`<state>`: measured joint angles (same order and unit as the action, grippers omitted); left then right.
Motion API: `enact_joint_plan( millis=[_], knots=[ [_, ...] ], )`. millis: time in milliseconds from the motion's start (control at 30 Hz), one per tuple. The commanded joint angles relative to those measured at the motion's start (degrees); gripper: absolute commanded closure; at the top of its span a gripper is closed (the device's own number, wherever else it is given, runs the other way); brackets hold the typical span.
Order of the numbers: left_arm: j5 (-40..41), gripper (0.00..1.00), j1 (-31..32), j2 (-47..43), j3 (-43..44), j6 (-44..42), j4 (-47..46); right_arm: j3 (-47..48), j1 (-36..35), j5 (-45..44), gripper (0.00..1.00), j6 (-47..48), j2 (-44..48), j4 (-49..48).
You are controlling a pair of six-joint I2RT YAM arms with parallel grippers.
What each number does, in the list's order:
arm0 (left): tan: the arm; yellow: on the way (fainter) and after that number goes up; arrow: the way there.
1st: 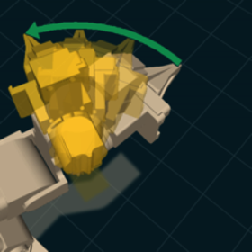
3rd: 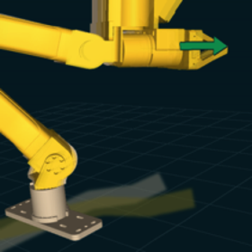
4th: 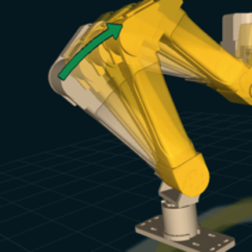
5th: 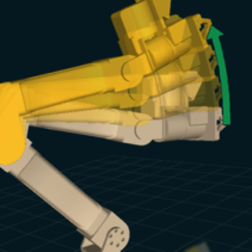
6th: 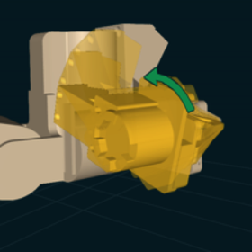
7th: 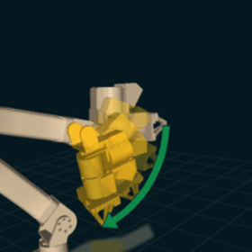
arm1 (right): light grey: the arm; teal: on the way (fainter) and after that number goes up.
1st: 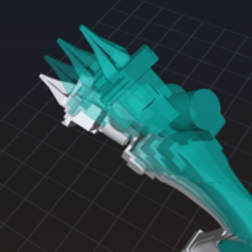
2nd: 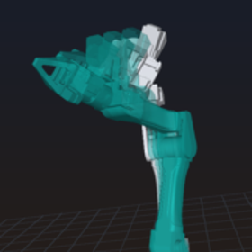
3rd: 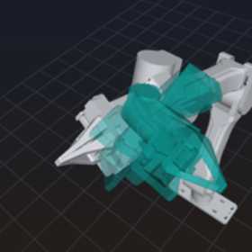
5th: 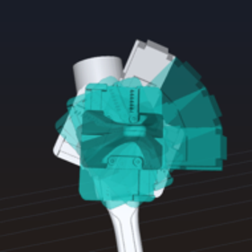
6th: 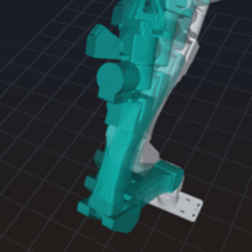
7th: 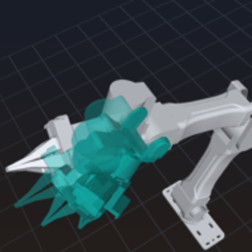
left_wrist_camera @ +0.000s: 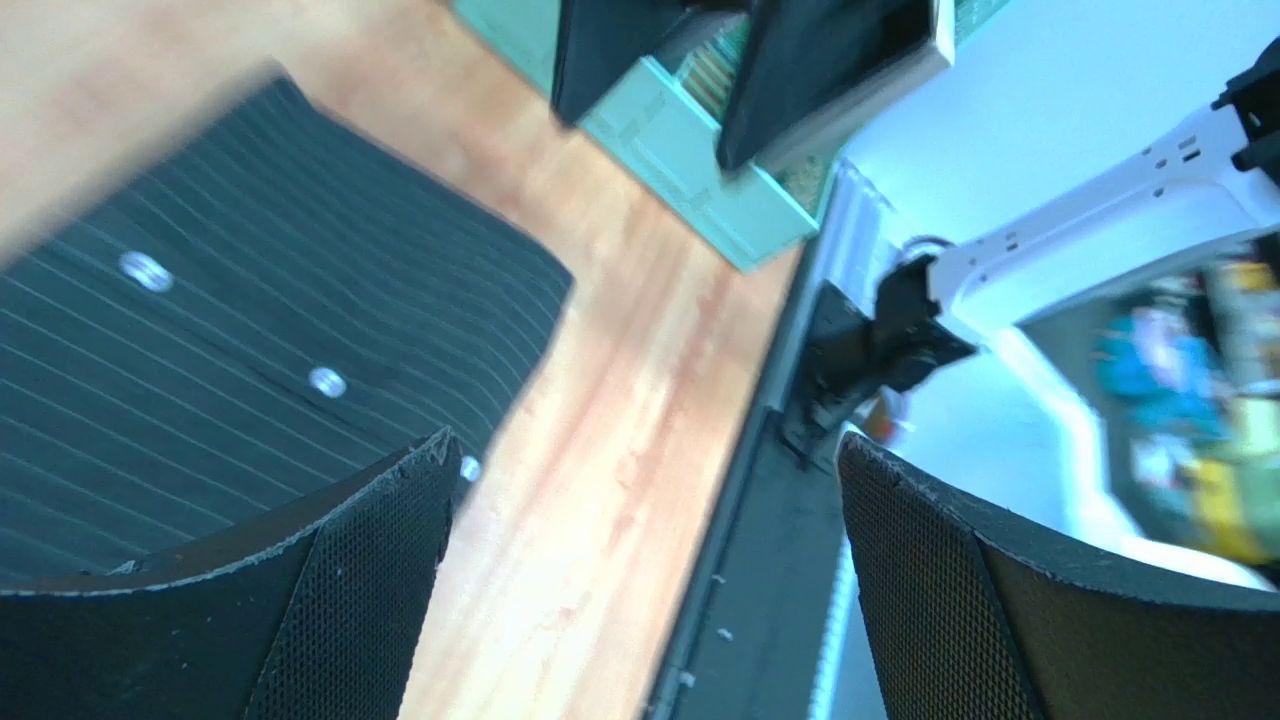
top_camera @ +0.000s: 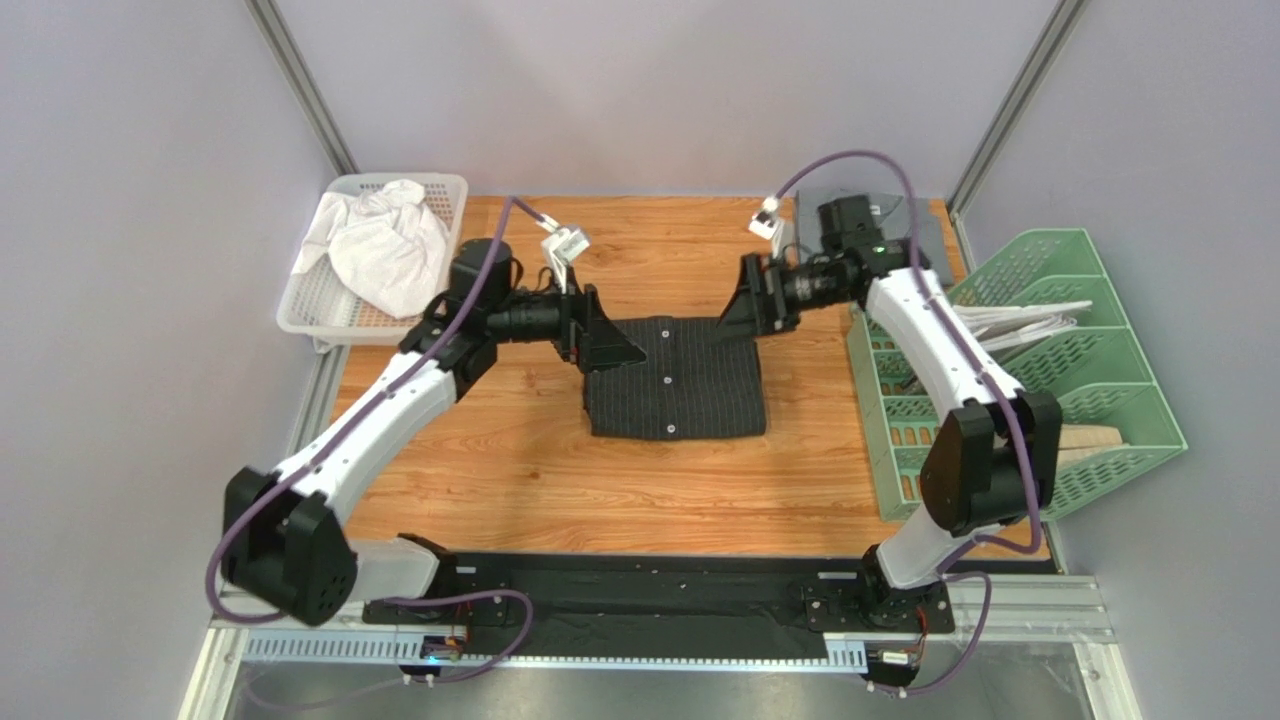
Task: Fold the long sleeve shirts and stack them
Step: Fold the shirt
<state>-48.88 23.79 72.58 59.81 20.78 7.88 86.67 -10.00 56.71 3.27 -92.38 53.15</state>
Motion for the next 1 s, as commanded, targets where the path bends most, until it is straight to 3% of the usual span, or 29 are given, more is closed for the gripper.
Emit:
enact_joint_plan(
  millis=[0,100,200,400,533,633,800,867,967],
  knots=[
    [-5.79,0.01,3.88,8.90,-2.33,12.62,-7.54,-10.19,-5.72,6.40,0.00,-8.08,-3.42,-9.43],
    [-3.86,0.01,4.77,10.73,-10.23,20.50,-19.89,-16.25,-7.84,6.31,0.00,-14.58,-5.26,-17.86],
    [-5.61,0.01,4.69,16.97,-11.55,22.63,-23.93,-18.20,-8.19,5.96,0.00,-17.58,-9.29,-22.37],
    [-0.52,0.01,1.09,31.12,-10.77,19.49,-20.89,-19.53,-2.93,3.85,0.00,-15.66,-20.54,-22.91],
    [-1.91,0.01,-4.18,37.72,-9.01,12.11,-12.46,-18.03,1.56,0.44,0.00,-8.40,-30.38,-17.65],
    [-3.05,0.04,-6.12,36.24,-11.55,8.59,-8.15,-17.51,2.18,0.42,0.00,-5.39,-30.15,-11.85],
    [-9.82,0.04,-6.04,20.00,-10.43,-2.30,4.06,-5.93,2.27,0.69,0.00,1.92,-20.05,2.47],
    [-10.26,0.05,-5.95,17.35,-5.25,-1.27,3.90,-0.83,2.18,-0.10,0.00,0.35,-19.42,2.32],
    [-10.44,0.10,-4.20,24.08,5.99,1.46,3.20,7.00,1.65,-0.90,0.00,-6.42,-22.22,-4.42]
  ],
)
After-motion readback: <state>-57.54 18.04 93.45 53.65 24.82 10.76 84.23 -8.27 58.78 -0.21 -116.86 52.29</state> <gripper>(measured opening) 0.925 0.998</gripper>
